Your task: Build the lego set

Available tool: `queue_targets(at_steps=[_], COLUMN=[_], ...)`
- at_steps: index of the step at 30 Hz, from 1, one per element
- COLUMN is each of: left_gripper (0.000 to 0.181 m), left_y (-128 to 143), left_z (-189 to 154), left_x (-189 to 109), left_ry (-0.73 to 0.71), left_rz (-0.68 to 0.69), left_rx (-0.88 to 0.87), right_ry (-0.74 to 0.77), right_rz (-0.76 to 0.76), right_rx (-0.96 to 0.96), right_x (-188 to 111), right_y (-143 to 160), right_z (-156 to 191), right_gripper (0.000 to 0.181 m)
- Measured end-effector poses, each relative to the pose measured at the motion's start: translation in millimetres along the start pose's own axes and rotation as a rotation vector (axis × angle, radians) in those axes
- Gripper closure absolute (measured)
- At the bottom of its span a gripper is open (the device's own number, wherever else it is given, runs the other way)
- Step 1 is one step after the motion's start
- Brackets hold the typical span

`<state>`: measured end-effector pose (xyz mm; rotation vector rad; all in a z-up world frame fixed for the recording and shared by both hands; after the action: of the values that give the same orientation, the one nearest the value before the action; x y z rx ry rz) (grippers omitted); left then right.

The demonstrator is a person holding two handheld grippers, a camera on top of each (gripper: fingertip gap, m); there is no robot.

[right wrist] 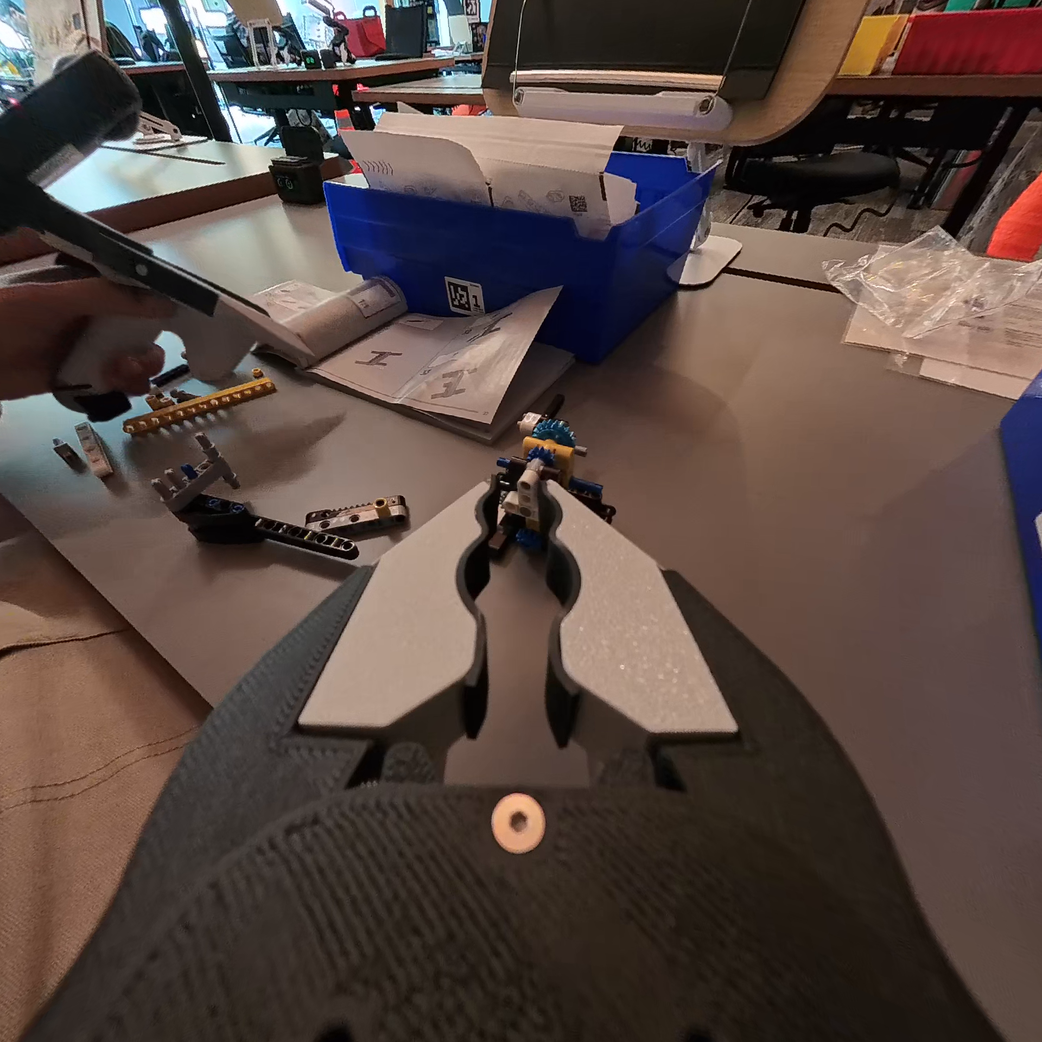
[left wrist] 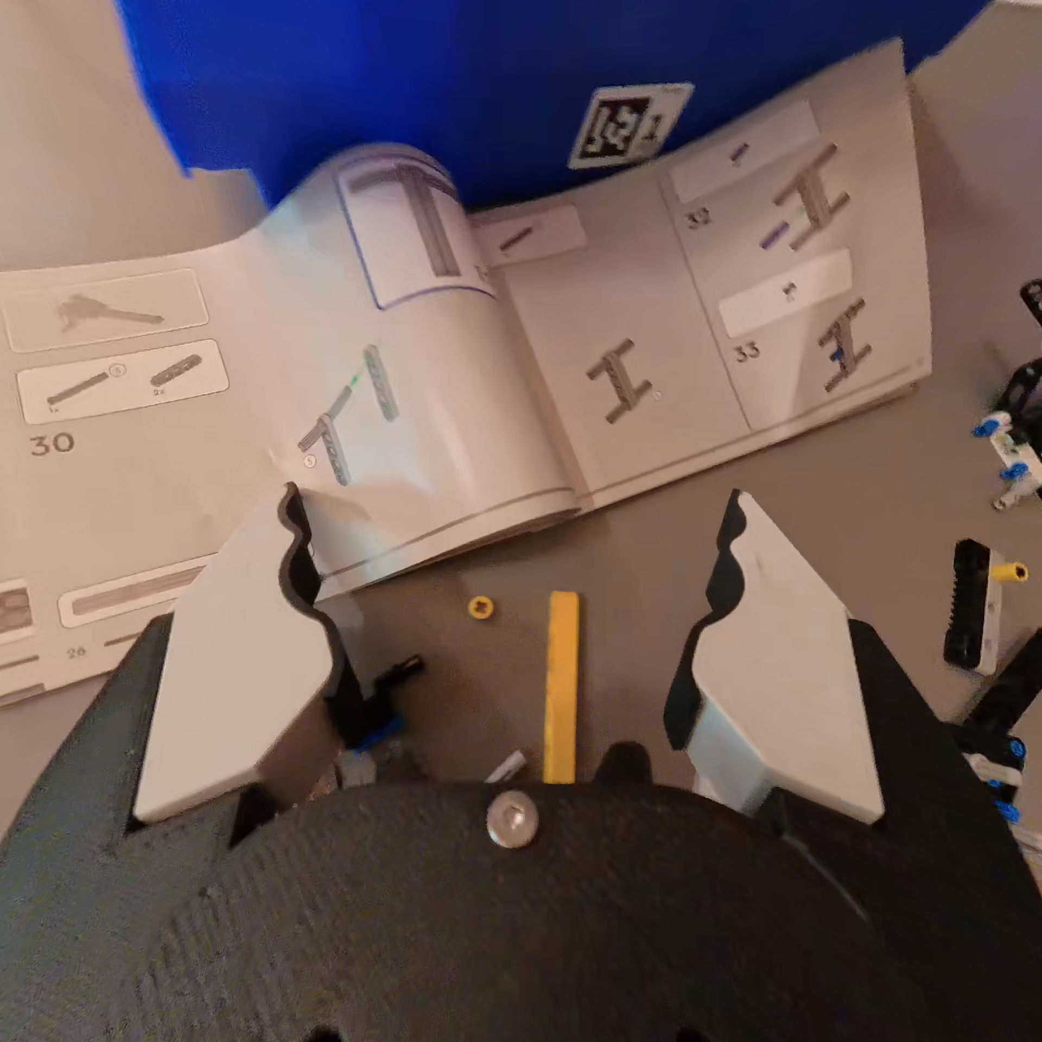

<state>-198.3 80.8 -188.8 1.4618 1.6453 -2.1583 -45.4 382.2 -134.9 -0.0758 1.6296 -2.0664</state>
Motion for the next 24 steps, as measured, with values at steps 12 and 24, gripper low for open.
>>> queue_targets(at_steps=[12, 24], left_gripper=[0.046, 0.052], left_y=[-18.9, -25.8], left_z=[-50.4, -69.5], left_x=[-2.1, -8.5], left_ry=[0.209, 0.386], left_rz=[-0.131, -0.211], left_rx=[0.112, 0.075], right_ry=[-0.005, -0.007], right_rz=[0.013, 0.020], right_rx=[-0.003, -0.003], right_x=[1.4, 1.9], right_y=[1.7, 2.8], right_z=[1.2, 1.2], right_gripper=[0.169, 0.168])
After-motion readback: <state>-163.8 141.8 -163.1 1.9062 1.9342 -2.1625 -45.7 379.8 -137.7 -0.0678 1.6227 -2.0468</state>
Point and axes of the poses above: each gripper's, where its closed fingertips meet, x out along the fingers, y out of its underside, z = x × y across the jaws, the point moved 5 cm from there along -x, back along the fingers, and after that the axes turned 15 degrees about x, right-handed, at the moved point
